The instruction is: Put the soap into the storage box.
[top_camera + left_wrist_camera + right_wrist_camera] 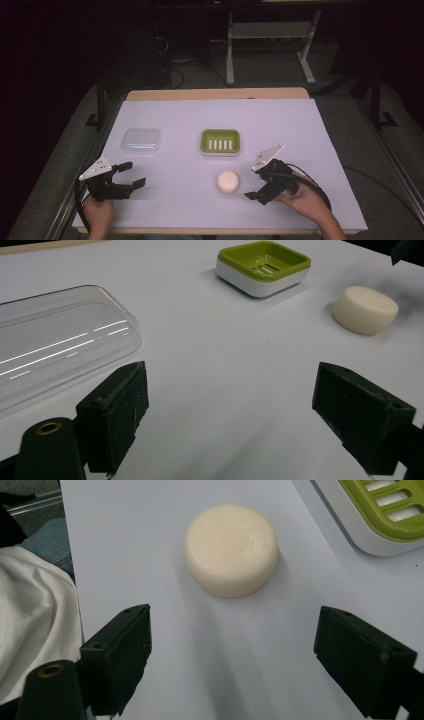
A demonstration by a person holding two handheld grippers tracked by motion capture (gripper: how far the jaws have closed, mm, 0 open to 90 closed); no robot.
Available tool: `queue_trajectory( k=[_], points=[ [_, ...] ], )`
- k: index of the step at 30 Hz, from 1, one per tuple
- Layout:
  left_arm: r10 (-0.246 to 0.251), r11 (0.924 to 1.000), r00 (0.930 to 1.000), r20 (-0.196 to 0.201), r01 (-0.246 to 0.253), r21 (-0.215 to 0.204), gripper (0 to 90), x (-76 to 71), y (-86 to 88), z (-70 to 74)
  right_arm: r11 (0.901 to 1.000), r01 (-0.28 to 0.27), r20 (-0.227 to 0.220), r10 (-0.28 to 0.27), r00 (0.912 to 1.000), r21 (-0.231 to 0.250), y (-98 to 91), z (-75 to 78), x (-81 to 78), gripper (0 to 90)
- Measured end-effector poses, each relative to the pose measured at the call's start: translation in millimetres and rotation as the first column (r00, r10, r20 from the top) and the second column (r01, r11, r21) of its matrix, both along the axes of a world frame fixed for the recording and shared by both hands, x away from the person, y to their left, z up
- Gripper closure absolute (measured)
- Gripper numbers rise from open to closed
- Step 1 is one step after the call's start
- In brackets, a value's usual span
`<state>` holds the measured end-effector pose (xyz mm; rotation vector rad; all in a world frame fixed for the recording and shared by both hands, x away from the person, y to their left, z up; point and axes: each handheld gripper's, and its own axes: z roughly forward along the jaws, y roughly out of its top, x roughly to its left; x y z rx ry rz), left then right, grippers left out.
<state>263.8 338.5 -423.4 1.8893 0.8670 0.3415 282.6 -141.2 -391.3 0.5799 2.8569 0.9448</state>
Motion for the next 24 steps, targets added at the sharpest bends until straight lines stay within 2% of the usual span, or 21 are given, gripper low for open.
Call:
queue_trajectory(
  k=[12, 24],
  points=[
    [-0.001, 1.0000, 1.0000, 0.003, 0.001, -0.002, 14.5, -0.2, -0.4, 0.4, 0.9998, -0.019, -0.001, 0.019, 0.9998, -0.007, 12.2, -0.5, 2.6, 14.1],
    [-0.001, 1.0000, 1.0000, 0.003, 0.001, -0.002, 14.5, -0.4, -0.3, 0.7, 0.9980, -0.056, -0.012, 0.056, 0.9984, -0.027, 36.8, -6.3, 12.8, 14.0]
  ],
)
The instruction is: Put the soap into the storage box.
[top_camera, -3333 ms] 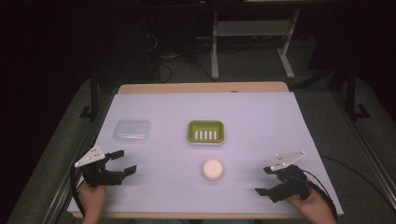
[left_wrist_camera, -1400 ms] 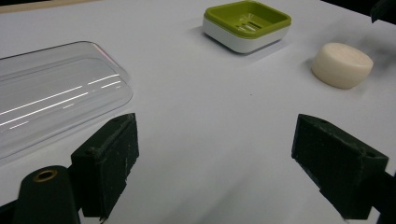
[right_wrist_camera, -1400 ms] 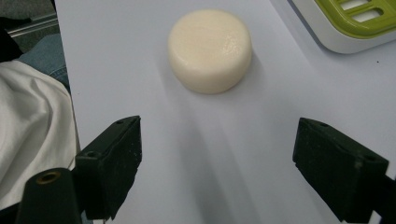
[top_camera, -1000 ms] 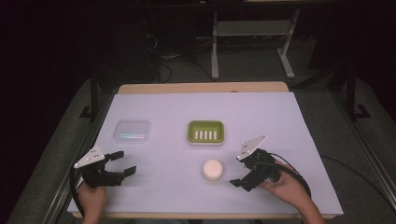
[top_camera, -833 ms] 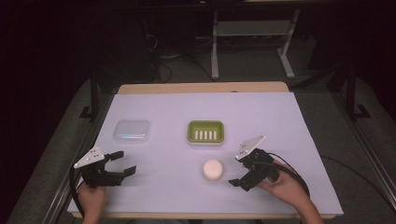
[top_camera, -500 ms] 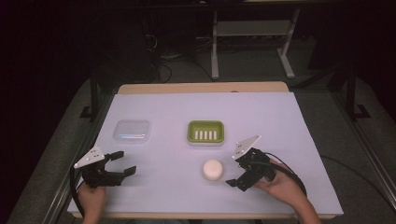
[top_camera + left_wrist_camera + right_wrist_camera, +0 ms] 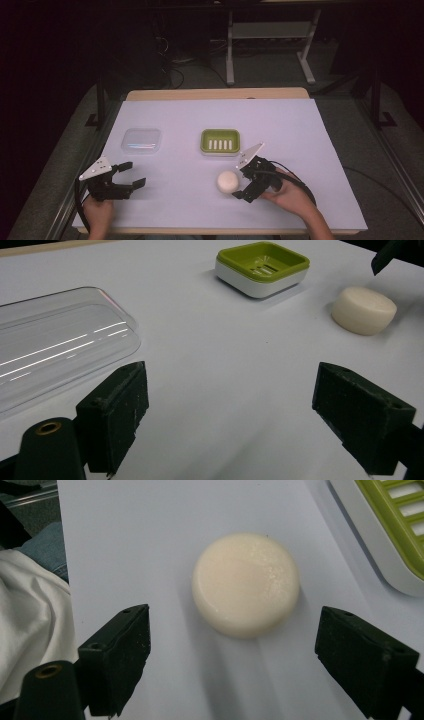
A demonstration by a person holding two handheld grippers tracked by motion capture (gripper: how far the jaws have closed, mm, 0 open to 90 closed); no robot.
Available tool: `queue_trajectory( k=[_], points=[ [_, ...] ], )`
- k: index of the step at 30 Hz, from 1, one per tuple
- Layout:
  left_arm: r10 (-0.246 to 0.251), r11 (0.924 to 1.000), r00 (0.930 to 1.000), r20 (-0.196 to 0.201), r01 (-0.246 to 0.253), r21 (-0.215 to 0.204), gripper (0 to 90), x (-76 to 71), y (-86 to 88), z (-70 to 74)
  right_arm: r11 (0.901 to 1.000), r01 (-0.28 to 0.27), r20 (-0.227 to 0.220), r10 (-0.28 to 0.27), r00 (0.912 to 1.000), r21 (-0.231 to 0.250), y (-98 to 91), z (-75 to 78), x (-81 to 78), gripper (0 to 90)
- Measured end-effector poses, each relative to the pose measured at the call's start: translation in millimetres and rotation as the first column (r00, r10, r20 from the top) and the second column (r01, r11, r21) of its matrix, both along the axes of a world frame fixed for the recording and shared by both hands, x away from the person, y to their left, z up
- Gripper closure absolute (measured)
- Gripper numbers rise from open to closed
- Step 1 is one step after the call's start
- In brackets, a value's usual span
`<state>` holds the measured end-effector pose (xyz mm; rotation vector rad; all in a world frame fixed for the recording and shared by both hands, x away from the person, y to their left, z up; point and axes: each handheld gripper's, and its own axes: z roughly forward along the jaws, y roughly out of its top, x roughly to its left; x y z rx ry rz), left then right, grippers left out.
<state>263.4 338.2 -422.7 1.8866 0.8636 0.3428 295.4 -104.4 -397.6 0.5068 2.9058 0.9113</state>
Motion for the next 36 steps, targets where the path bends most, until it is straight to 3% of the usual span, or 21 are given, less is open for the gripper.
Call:
queue_trajectory(
  k=[10, 36],
  points=[
    [-0.002, 1.0000, 1.0000, 0.001, 0.002, -0.001, 14.5, 0.3, 0.1, 0.1, 0.9998, -0.001, -0.033, 0.000, 0.9994, -0.021, 10.9, -6.0, 8.1, 14.1],
    [-0.005, 1.0000, 1.0000, 0.000, 0.005, -0.004, 14.5, 0.5, -0.6, 0.1, 0.9982, -0.002, -0.051, -0.001, 0.9987, -0.059, 27.9, -18.1, 21.0, 14.1]
  ],
)
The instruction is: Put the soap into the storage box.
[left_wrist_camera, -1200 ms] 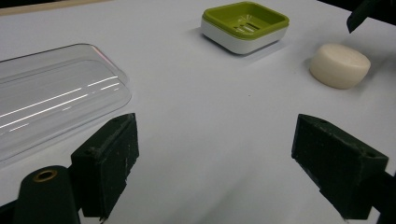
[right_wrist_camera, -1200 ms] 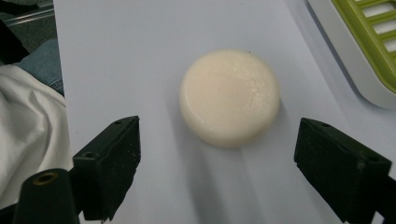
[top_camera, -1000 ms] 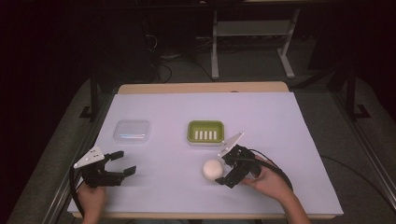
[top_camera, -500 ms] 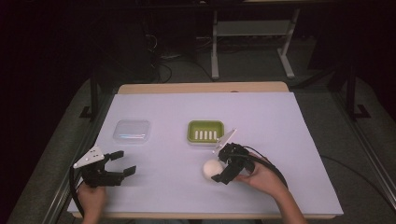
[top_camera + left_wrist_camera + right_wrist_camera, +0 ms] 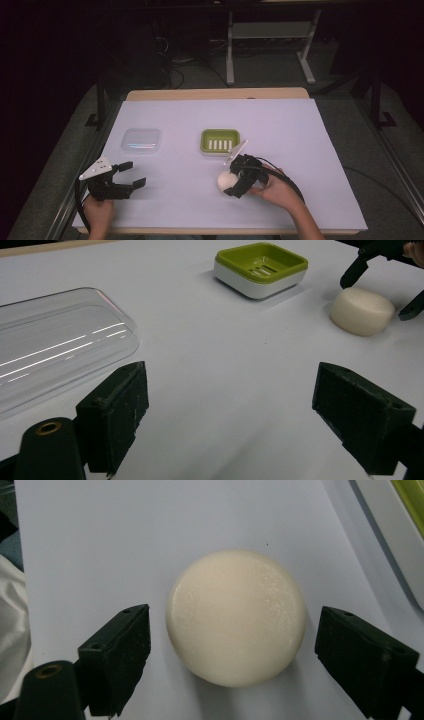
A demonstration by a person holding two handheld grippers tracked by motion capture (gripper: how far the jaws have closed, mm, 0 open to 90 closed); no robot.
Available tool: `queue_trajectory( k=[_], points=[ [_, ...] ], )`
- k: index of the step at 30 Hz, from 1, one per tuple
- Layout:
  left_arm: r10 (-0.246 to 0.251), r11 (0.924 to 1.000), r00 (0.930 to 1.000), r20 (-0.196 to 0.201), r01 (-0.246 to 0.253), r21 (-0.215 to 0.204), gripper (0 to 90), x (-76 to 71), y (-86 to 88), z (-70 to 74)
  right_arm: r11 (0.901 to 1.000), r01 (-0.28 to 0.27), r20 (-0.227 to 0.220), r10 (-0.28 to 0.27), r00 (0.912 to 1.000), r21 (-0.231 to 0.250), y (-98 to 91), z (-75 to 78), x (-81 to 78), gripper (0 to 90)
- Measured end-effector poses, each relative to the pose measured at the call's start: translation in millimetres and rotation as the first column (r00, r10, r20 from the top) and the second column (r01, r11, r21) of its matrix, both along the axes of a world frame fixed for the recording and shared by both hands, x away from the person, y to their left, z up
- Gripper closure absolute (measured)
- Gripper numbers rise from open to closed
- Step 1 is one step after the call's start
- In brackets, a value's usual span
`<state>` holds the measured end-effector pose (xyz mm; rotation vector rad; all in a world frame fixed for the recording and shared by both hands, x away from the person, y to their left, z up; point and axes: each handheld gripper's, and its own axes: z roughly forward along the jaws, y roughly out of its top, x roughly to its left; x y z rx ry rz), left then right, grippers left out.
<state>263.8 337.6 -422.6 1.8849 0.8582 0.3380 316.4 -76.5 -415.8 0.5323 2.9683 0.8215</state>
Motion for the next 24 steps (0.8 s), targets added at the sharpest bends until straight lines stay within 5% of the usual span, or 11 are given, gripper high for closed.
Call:
queue_trajectory(
  k=[24],
  points=[
    [-0.008, 1.0000, 1.0000, 0.001, 0.008, 0.000, 14.5, 1.3, -0.1, 0.1, 0.9975, 0.000, 0.015, 0.001, 0.9999, -0.070, 13.3, -15.2, -1.2, 19.3]
  ],
)
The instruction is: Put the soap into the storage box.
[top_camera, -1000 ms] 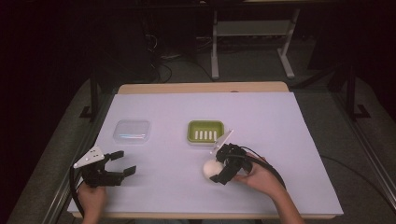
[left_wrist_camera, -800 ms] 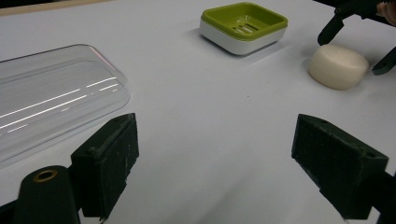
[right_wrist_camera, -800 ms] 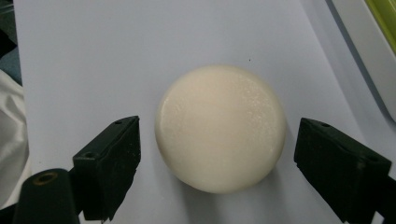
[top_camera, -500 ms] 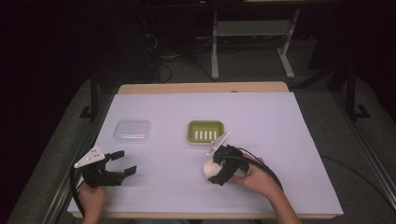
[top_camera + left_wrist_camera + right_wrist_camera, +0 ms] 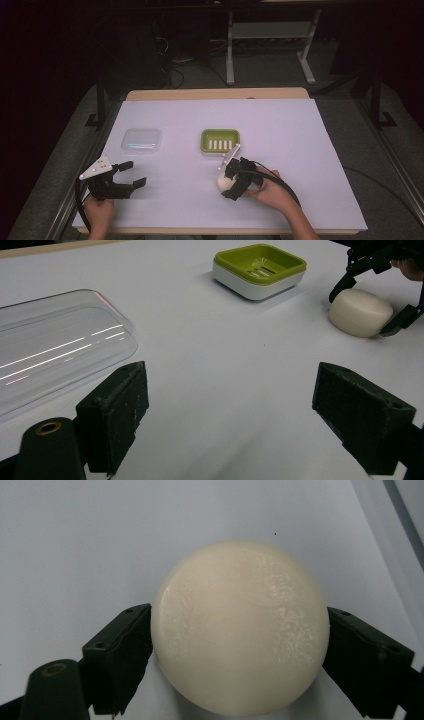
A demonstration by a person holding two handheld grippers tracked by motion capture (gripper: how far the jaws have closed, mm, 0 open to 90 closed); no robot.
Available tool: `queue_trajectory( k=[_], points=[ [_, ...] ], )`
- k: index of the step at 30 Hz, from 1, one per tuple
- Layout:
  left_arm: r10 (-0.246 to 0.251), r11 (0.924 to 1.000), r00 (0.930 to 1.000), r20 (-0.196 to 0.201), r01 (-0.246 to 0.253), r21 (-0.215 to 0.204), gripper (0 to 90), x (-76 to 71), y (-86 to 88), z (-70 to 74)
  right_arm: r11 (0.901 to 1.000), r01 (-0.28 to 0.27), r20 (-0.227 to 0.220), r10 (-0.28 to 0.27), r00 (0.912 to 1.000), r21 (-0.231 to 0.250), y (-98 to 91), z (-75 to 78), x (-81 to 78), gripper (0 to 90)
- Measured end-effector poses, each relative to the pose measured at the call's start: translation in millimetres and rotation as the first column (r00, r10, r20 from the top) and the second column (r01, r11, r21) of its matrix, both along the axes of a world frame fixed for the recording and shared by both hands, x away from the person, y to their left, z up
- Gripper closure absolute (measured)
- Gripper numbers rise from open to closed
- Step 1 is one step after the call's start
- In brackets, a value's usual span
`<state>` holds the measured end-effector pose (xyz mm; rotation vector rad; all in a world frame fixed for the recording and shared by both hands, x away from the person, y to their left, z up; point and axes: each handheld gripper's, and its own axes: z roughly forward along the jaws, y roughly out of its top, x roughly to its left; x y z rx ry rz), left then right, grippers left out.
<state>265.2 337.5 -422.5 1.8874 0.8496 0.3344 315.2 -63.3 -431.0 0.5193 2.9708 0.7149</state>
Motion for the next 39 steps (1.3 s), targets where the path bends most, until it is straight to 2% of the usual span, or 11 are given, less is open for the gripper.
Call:
queue_trajectory(
  k=[21, 30, 39],
  points=[
    [0.007, 1.0000, 1.0000, 0.002, -0.007, -0.006, 14.5, -0.8, 1.9, 0.8, 0.9993, -0.014, 0.035, 0.015, 0.9993, -0.034, 4.5, -0.3, -2.2, 22.8],
    [0.013, 0.9999, 0.9999, 0.004, -0.013, -0.011, 14.4, -1.4, 3.2, 0.9, 0.9983, -0.033, 0.027, 0.034, 0.9990, -0.048, 4.0, 2.1, -4.4, 23.1],
    [0.013, 0.9999, 0.9999, 0.006, -0.013, -0.010, 14.5, -1.6, 2.7, 1.1, 0.9991, -0.036, 0.033, 0.037, 0.9988, -0.021, -0.3, 13.7, -4.3, 23.1]
  ],
)
